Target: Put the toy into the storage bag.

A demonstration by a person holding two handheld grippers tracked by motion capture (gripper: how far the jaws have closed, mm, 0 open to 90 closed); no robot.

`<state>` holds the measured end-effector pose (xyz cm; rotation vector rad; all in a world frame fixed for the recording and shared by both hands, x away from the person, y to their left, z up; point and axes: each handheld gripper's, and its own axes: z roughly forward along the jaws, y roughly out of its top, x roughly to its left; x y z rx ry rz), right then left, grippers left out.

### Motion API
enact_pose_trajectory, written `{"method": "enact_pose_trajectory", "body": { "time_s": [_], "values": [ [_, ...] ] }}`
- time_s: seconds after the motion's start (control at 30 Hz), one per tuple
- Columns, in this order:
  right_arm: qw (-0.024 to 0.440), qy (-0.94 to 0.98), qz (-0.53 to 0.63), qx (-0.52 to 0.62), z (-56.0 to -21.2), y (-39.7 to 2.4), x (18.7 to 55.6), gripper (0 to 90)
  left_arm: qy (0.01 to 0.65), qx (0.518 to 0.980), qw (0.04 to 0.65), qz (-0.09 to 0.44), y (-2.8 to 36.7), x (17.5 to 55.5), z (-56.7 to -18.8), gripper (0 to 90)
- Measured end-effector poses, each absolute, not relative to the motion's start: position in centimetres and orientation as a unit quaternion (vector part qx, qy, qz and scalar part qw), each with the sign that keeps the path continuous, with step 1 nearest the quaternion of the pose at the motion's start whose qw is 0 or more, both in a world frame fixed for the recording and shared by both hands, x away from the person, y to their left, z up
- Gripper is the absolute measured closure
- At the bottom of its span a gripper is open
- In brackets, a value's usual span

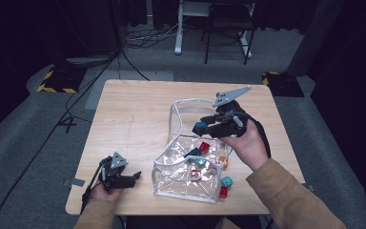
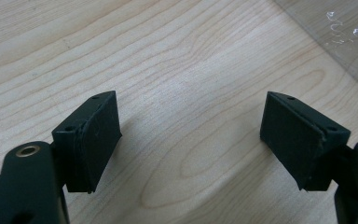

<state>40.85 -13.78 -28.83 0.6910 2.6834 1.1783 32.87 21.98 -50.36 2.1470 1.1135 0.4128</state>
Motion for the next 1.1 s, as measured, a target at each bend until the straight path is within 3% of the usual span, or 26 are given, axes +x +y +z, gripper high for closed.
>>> {"method": "enact_pose_trajectory", "body": {
  "time_s": [0.97,1.1],
  "values": [
    [0.029,0.941,0.264,0.211,-31.6,-11.1,40.8,55.9,0.427,0.824,0.337,0.158,22.0,32.9,-50.4,20.2],
    [0.032,0.936,0.278,0.212,-31.3,-11.3,40.6,49.4,0.427,0.824,0.337,0.158,22.0,32.9,-50.4,20.2]
  ]
}}
